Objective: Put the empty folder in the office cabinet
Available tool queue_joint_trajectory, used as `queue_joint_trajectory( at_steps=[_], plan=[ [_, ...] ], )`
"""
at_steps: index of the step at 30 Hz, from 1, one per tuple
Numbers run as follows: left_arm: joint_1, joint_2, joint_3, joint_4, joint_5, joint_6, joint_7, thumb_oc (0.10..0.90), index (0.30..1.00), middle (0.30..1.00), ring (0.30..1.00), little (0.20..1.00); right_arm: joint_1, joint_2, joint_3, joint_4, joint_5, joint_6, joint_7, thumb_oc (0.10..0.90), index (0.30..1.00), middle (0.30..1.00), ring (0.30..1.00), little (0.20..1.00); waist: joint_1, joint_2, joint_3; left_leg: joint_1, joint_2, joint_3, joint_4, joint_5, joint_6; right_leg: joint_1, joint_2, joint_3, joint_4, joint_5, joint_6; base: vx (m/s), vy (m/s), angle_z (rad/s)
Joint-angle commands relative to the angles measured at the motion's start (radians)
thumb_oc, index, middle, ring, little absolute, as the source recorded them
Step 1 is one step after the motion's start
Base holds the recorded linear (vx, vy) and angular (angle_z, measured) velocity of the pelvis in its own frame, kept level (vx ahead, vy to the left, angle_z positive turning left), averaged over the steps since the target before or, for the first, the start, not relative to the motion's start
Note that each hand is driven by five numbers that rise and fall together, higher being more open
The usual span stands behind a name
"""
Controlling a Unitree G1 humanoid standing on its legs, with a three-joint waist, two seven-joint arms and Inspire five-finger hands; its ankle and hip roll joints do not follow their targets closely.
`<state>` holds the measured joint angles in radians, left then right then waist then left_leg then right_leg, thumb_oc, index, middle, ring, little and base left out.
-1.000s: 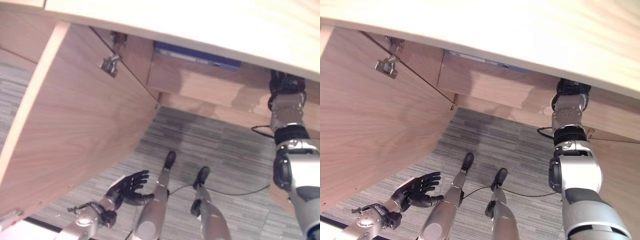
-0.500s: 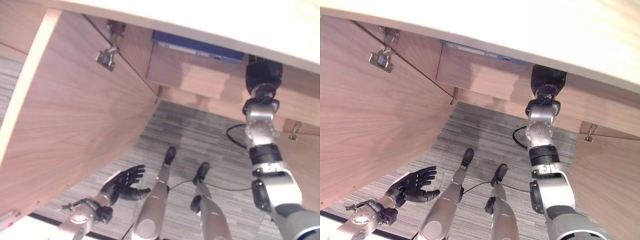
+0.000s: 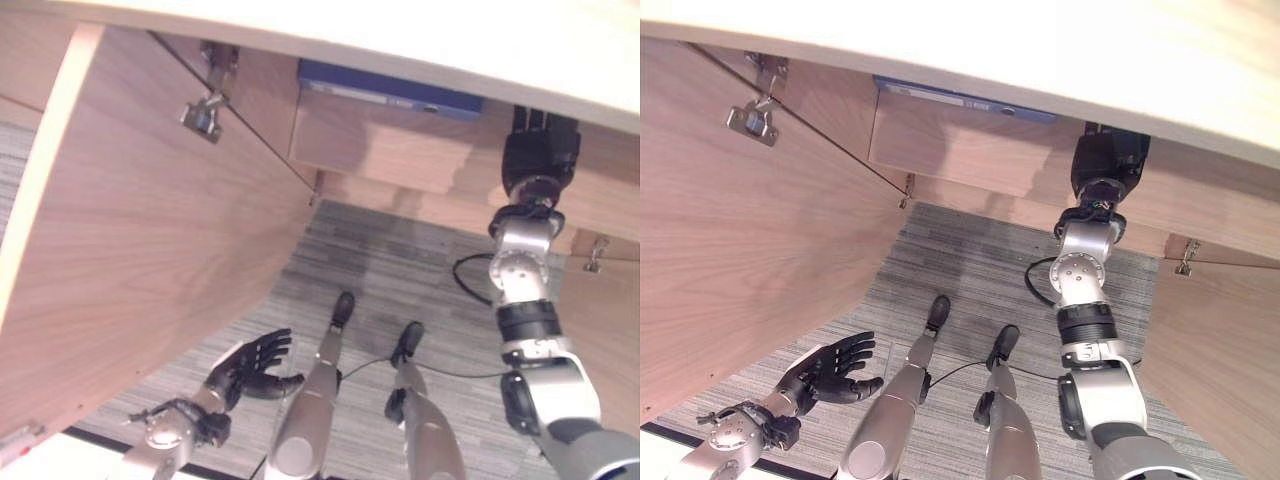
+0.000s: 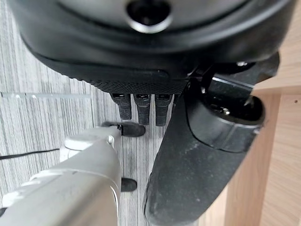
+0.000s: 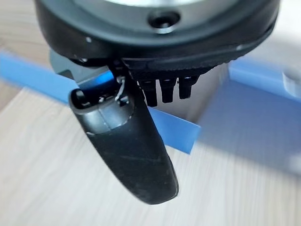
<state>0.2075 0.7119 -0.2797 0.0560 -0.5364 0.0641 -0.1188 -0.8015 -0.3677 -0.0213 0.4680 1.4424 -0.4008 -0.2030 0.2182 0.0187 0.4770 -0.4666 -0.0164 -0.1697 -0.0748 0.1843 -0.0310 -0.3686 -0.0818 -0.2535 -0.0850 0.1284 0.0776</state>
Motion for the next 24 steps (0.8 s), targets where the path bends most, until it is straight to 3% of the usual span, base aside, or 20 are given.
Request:
queue_joint_trajectory(
  at_steps=[1, 9, 10, 11, 12, 14, 20, 24],
  plan=[
    [0.138, 0.014, 0.025, -0.066, -0.003, -0.015, 0.006, 0.8, 0.9, 0.9, 0.9, 0.9, -0.004, -0.104, 0.031, -0.145, -0.158, 0.013, 0.011, 0.8, 0.9, 0.9, 0.9, 0.9, -0.043, -0.066, -0.034, 0.026, 0.006, -0.005, -0.012, -0.083, 0.002, -0.037, 0.015, 0.032, -0.001, 0.002, 0.006, -0.01, -0.022, -0.04],
    [0.152, 0.021, 0.053, -0.083, 0.002, -0.017, 0.02, 0.8, 0.9, 0.9, 0.9, 0.9, 0.067, -0.129, 0.06, -0.186, -0.218, 0.064, -0.002, 0.8, 0.9, 0.9, 0.9, 0.9, -0.06, -0.081, -0.022, 0.03, 0.011, 0.0, -0.012, -0.083, 0.0, -0.038, 0.019, 0.036, -0.002, 0.006, 0.006, -0.01, -0.003, -0.03],
    [0.16, 0.03, 0.072, -0.082, 0.006, -0.021, 0.016, 0.8, 0.9, 0.9, 0.9, 0.9, 0.099, -0.2, 0.101, -0.183, -0.289, 0.135, 0.006, 0.8, 0.9, 0.9, 0.9, 0.9, -0.063, -0.089, -0.02, 0.032, 0.012, 0.004, -0.012, -0.081, -0.001, -0.037, 0.02, 0.036, -0.002, 0.008, 0.006, -0.01, 0.009, -0.05],
    [0.161, 0.029, 0.072, -0.083, 0.006, -0.021, 0.016, 0.8, 0.9, 0.9, 0.9, 0.9, 0.098, -0.2, 0.102, -0.183, -0.29, 0.137, 0.005, 0.8, 0.9, 0.9, 0.9, 0.9, -0.064, -0.088, -0.02, 0.033, 0.012, 0.004, -0.012, -0.081, -0.001, -0.037, 0.02, 0.036, -0.002, 0.008, 0.006, -0.02, 0.01, -0.08],
    [0.172, 0.034, 0.086, -0.084, 0.011, -0.025, 0.01, 0.8, 0.9, 0.9, 0.9, 0.9, 0.118, -0.263, 0.124, -0.179, -0.355, 0.187, 0.014, 0.8, 0.9, 0.9, 0.9, 0.9, -0.068, -0.093, -0.019, 0.033, 0.013, 0.005, -0.012, -0.08, -0.002, -0.036, 0.019, 0.036, -0.002, 0.009, 0.007, -0.01, 0.003, -0.08],
    [0.198, 0.054, 0.13, -0.102, 0.028, -0.037, -0.003, 0.8, 0.9, 0.9, 0.9, 0.9, 0.161, -0.447, 0.178, -0.185, -0.526, 0.29, 0.048, 0.8, 0.9, 0.9, 0.9, 0.9, -0.081, -0.106, -0.014, 0.035, 0.015, 0.008, -0.012, -0.079, -0.004, -0.036, 0.017, 0.035, -0.002, 0.014, 0.009, -0.03, 0.009, -0.06],
    [0.236, 0.102, 0.162, -0.133, 0.034, -0.051, -0.029, 0.8, 0.9, 0.9, 0.9, 0.9, 0.187, -0.67, 0.233, -0.235, -0.673, 0.348, 0.118, 0.8, 0.9, 0.9, 0.9, 0.9, -0.092, -0.115, -0.005, 0.037, 0.018, 0.013, -0.012, -0.075, -0.008, -0.034, 0.017, 0.032, -0.002, 0.02, 0.019, -0.01, 0.005, -0.05],
    [0.239, 0.12, 0.155, -0.142, 0.034, -0.054, -0.034, 0.8, 0.9, 0.9, 0.9, 0.9, 0.139, -0.737, 0.294, -0.233, -0.678, 0.352, 0.15, 0.8, 0.9, 0.9, 0.9, 0.9, -0.093, -0.116, -0.001, 0.04, 0.019, 0.016, -0.012, -0.074, -0.01, -0.034, 0.018, 0.032, -0.002, 0.023, 0.021, -0.01, 0.001, -0.03]
  ],
)
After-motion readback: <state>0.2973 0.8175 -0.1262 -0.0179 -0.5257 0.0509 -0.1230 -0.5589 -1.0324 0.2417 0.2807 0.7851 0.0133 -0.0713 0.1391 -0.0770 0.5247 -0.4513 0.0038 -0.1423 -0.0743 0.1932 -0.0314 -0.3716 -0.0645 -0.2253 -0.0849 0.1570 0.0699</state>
